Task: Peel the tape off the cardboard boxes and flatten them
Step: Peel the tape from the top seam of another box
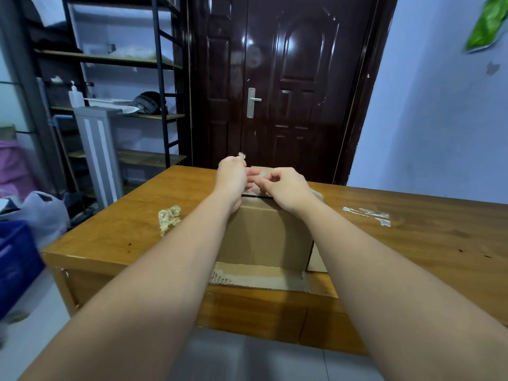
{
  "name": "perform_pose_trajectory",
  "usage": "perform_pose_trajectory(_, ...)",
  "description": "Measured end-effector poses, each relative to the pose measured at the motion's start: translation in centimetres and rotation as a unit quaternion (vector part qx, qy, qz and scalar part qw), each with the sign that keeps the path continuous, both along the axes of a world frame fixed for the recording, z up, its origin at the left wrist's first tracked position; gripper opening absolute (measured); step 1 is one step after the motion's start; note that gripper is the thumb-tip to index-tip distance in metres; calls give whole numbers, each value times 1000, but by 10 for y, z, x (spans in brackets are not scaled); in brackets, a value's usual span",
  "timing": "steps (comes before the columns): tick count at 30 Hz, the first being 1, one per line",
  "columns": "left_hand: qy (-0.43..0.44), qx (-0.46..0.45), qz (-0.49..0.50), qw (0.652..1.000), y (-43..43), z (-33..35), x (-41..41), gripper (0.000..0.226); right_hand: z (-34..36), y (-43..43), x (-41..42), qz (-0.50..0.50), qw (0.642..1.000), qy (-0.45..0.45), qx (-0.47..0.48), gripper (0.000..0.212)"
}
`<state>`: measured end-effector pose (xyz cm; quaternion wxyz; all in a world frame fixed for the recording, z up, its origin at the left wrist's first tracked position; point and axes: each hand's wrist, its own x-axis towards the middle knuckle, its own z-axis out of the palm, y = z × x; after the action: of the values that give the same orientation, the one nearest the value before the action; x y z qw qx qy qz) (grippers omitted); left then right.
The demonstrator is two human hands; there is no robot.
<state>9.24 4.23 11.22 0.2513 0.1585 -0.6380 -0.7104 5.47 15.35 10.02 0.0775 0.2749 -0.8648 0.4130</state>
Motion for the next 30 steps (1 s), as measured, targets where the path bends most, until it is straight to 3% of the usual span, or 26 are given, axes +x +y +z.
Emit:
perform_pose_trajectory(2,-3,39,5,999,2,3,0,35,0,-2,2,10,1000,-14,21,39)
perform_pose_trajectory(4,-14,-32,-13,999,6,4,1,55,2,-2,3,27,998,-30,46,35)
perform_pose_trajectory(7,-19,-104,-22,994,5,1,1,47,4,0,3,46,997,-39,53,30)
perform_pose_trajectory(10,0,-33,-16,999,-1,-3,1,29,3,-1,3,44,997,-33,60,30)
perform_pose_trajectory(13,8,-3,-26,1000,-3,-5,0,41,2,-3,1,34,997,-27,65,31)
perform_pose_trajectory(16,14,-4,-9,1000,-5,-4,-1,37,3,-3,0,29,997,-29,66,27)
perform_pose_trajectory(20,-35,-65,-67,995,7,3,5,55,3,-2,0,33,997,-35,68,22)
perform_pose_trajectory(21,-40,-80,-69,994,9,4,5,49,3,-2,1,32,996,-35,72,20)
perform_pose_trajectory(22,-37,-89,-54,994,7,4,3,40,3,-2,1,28,996,-31,78,19)
perform_pose_trajectory(24,-18,-70,28,997,-11,0,0,45,1,-4,2,20,994,-10,107,16)
perform_pose_trajectory(27,32,25,144,989,-52,-7,1,39,1,-6,4,18,989,9,147,14)
perform_pose_trajectory(28,31,15,174,984,-64,-12,2,35,2,-6,4,19,989,11,149,13)
perform_pose_trajectory(30,-26,-110,216,970,-82,-25,6,32,3,-6,4,17,989,9,147,11)
